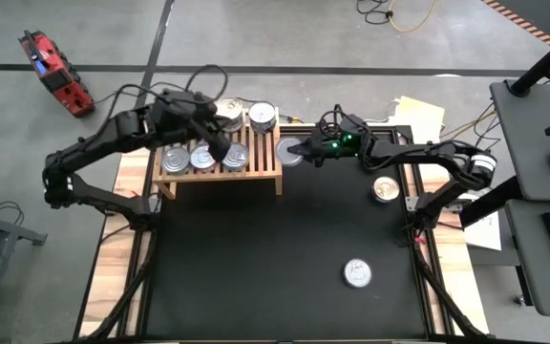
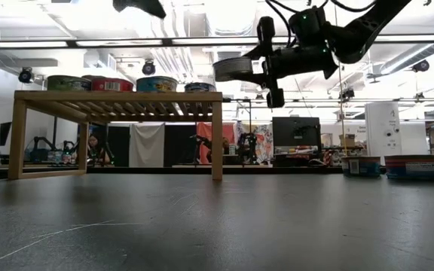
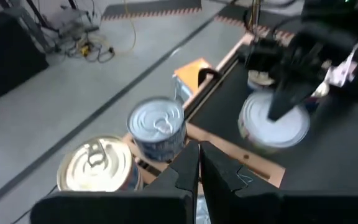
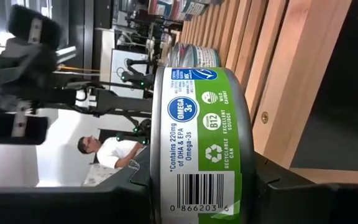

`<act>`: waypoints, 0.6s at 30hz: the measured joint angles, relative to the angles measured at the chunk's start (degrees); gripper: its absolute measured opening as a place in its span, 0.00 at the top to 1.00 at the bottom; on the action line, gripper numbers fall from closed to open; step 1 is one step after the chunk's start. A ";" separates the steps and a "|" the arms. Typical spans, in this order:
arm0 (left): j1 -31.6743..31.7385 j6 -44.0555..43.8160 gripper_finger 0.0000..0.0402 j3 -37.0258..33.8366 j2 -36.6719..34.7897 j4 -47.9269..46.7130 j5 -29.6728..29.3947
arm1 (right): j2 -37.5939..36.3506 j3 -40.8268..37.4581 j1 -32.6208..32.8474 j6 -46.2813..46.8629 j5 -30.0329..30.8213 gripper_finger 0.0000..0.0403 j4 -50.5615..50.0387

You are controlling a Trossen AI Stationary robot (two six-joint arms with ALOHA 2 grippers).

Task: Stack canned seafood by type on shelf
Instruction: Put the green tuna can on the shelf

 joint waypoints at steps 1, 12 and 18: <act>0.00 0.01 1.00 0.99 -0.01 -0.34 -0.02 | 0.11 0.00 0.00 0.05 0.34 0.70 0.02; 0.00 0.87 1.00 3.29 0.29 -1.12 0.04 | 4.67 6.99 0.26 -0.31 0.85 0.70 -0.23; -0.01 -0.05 1.00 3.27 0.16 -1.40 0.17 | 8.39 13.33 0.35 -1.74 -1.60 0.70 -3.20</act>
